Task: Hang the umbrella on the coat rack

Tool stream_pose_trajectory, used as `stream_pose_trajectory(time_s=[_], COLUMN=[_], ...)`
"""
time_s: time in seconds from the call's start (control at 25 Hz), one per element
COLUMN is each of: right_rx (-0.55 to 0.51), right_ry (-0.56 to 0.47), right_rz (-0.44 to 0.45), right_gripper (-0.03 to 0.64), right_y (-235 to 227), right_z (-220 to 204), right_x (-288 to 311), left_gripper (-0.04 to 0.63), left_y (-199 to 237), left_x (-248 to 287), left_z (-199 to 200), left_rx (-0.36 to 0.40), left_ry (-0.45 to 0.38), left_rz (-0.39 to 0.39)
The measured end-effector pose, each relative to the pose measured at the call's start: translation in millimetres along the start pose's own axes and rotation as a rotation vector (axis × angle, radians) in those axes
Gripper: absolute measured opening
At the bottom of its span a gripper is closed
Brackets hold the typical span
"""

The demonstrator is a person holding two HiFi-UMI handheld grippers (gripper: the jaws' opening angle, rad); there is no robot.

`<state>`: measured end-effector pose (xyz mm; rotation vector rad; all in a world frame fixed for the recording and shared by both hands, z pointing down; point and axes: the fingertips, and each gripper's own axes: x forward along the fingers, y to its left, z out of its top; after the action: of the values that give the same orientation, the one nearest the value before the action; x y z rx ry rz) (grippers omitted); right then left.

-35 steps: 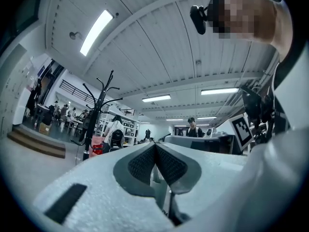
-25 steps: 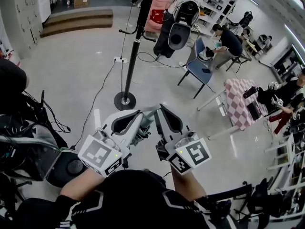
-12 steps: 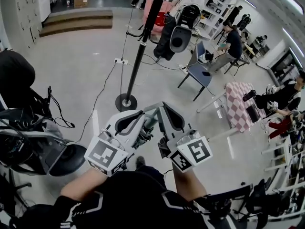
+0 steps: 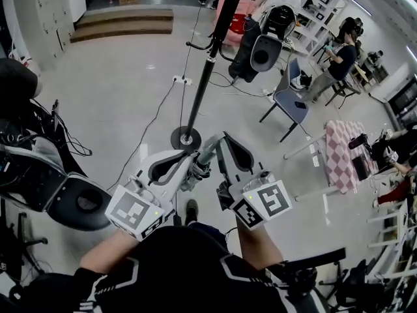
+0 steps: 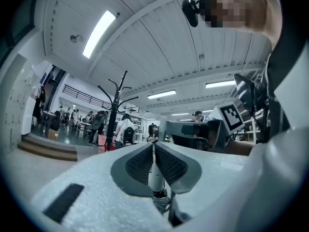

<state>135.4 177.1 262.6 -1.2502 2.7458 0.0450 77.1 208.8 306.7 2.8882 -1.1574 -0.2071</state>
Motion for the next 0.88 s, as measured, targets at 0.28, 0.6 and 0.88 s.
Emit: stream_pose_trajectory(time_s=[0.28,0.6,0.88], right_rx=[-0.002,0.011,0.007], right_ry=[0.004,0.008,-0.002], right_rz=[0.051,0.079,0.138], right_gripper=[0.008,0.008,0.008], right_y=[-39,-95,-127], right_z=[-4,-9,-10], right_x=[28,45,58], left_gripper=[0.012,0.012,0.012], left_y=[30,48,63], left_x=[43,94,132], left_z=[-12,-17,-20], left_rx=[-0.013,-0.015,-0.01], left_ry=[0.05,0.068,0.094], left_rz=[0.073,0.135,0.193])
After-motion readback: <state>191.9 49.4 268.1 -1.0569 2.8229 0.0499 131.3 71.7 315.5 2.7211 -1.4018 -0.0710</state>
